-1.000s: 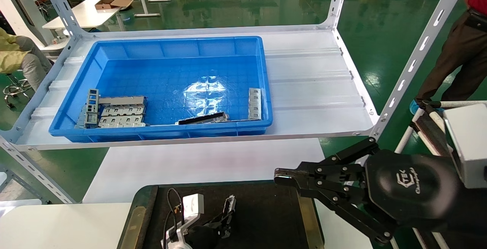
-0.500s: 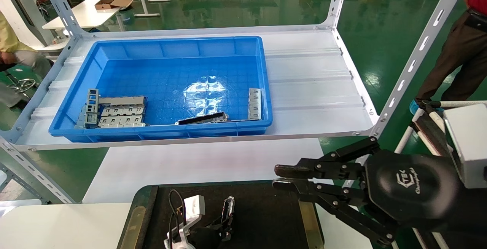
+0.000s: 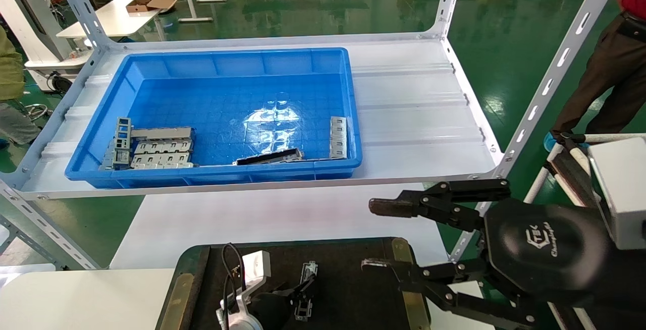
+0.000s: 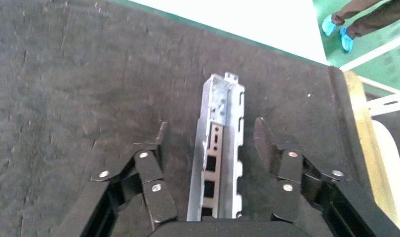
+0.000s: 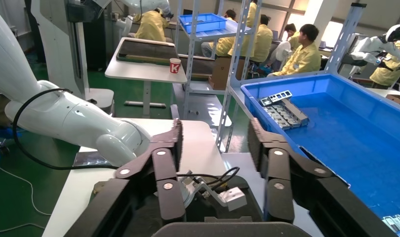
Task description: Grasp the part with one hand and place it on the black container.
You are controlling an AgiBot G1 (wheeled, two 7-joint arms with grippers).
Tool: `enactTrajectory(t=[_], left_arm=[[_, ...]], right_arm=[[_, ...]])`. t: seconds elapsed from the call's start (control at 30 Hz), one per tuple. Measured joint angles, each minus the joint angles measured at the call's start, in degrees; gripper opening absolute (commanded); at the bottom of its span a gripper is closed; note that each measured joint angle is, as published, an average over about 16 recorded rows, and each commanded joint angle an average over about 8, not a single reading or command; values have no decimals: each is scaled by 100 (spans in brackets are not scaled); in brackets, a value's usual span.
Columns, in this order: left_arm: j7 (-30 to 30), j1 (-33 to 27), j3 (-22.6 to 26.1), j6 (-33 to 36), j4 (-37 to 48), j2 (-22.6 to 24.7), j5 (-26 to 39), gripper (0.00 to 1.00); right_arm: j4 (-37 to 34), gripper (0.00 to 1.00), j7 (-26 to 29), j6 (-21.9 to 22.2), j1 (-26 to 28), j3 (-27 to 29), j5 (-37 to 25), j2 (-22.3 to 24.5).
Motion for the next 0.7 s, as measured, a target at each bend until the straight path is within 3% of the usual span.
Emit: enactTrajectory(t=[0.37,0.7], left_arm=[[519,226,-308,-610,-271,-260,-36,100],[1344,516,-153,-1936,-396,-1011,-510,100]], right_arm=[[0,100,-2,1,1,-3,2,1],[0,100,-3,3,1,-6,4,3]])
